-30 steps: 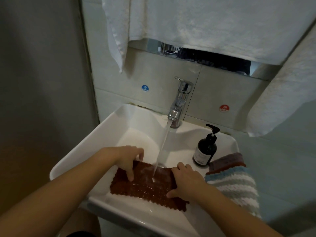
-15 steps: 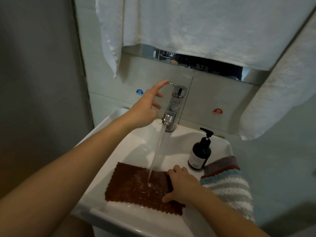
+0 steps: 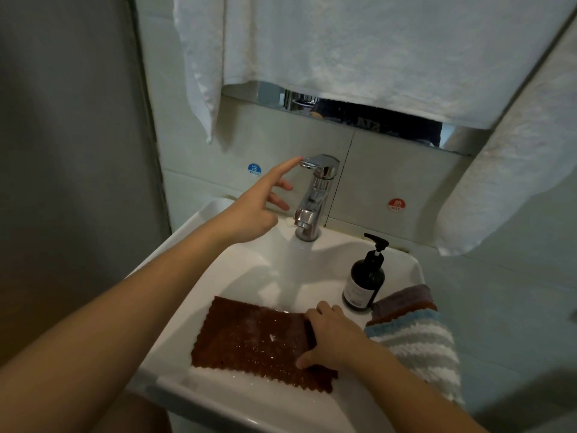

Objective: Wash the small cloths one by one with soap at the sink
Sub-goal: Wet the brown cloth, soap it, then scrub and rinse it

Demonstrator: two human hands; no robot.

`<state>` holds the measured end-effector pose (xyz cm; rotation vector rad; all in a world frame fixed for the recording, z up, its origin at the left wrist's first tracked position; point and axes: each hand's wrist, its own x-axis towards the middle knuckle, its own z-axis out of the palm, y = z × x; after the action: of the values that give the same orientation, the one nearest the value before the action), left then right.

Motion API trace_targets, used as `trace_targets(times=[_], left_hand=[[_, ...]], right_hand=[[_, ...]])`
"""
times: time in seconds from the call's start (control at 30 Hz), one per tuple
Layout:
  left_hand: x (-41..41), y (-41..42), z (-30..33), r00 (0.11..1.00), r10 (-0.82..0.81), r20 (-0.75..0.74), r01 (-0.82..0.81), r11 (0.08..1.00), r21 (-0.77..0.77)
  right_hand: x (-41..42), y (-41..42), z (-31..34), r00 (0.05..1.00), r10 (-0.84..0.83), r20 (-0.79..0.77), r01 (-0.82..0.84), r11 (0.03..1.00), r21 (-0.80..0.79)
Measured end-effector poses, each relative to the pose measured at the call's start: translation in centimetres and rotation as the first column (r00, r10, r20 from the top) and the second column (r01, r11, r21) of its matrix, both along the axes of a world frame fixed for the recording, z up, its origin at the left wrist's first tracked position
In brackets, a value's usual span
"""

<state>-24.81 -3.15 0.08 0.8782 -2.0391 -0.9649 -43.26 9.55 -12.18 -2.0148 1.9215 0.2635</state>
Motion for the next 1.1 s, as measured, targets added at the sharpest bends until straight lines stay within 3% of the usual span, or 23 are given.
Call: trace_targets(times=[0.07,0.17,0.3,0.37,0.43,0.6,0.8,1.1], left_hand=[[0.7,-0.1,-1.5,1.0,-0.012,0.015,0.012,0.999,0.048],[2.4,-0.4,-4.6,0.978,-0.057,0.201,0.029,0.99,0.14],[4.4,-0.2,-8.0,0.823,-0.168,0.542,0.046,0.972,0.232],[4.9,0.1,-9.1,0.739,-0.209,0.64,0.035,0.961,0.274],[4.9,0.5,-9.9,0.674,-0.259,0.692,0.041,0.948,0.315],[4.4,1.4,-11.0,0.53,-0.274,0.802,0.089,0.959,0.269],[4.5,1.7,-10.8,0.508,-0.264,0.819,0.105,0.964,0.246],[4.4,1.7,-10.9,0.488,-0.266,0.831,0.103,0.963,0.248]], right_hand=[[-0.3,0.0,0.6,0.993,-0.057,0.1,0.061,0.998,-0.033],[-0.9,-0.1,1.9,0.934,-0.131,0.332,0.235,0.926,-0.294],[-1.5,-0.5,3.2,0.861,-0.14,0.488,0.469,0.59,-0.657],[-2.1,-0.9,3.1,0.863,-0.118,0.491,0.494,0.397,-0.774],[-2.7,-1.4,2.9,0.857,-0.157,0.49,0.513,0.332,-0.791],[-3.7,-2.3,2.2,0.853,-0.177,0.492,0.521,0.357,-0.775],[-4.3,-2.5,2.5,0.814,-0.181,0.552,0.578,0.357,-0.734],[-5.0,-2.6,3.2,0.746,-0.273,0.607,0.622,0.611,-0.49]])
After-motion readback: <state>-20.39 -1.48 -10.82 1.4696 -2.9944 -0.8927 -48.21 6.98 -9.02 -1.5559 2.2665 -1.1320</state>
